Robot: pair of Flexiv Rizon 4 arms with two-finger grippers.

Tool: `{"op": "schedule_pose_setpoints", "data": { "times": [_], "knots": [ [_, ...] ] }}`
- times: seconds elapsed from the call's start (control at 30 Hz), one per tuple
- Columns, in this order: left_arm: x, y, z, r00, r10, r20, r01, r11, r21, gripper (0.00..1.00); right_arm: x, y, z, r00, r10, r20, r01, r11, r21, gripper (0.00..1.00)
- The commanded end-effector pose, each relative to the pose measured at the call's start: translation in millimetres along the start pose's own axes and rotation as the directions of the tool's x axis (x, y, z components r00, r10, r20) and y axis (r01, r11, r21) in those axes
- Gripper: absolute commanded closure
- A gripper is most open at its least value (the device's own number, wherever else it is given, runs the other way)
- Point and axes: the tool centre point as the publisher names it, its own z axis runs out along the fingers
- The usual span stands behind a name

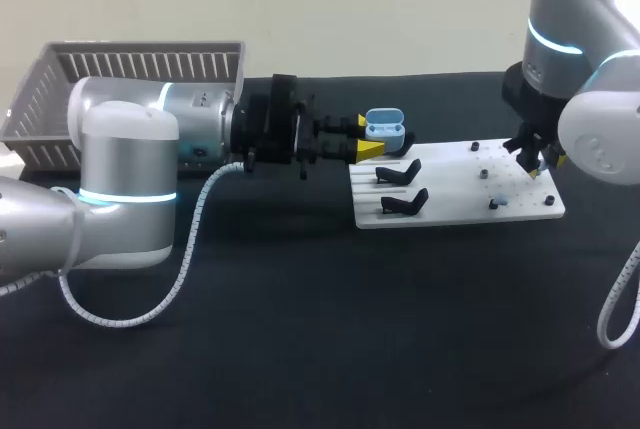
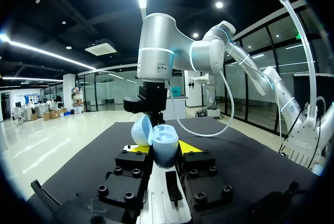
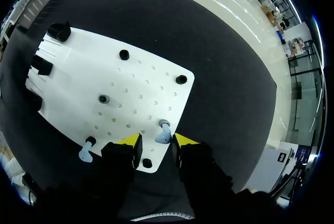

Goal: Pick up each earbud case from the left stands, insert the matching earbuds, close the lid, and place the case in the box.

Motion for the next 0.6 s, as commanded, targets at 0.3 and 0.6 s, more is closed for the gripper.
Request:
{"op": "schedule_pose_setpoints", "data": {
  "times": [0.3,0.6],
  "knots": [
    [0.5,-1.9,-0.1,1.0,0.003,0.002,-0.003,1.0,-0.007,1.0,-5.2,-4.3,11.4,1.0,0.014,-0.003,-0.014,1.0,0.0,0.62],
    [0.5,-1.9,-0.1,1.0,0.003,0.002,-0.003,1.0,-0.007,1.0,-4.9,-9.0,16.3,1.0,0.027,0.0,-0.027,1.0,-0.005,0.67]
  ]
}}
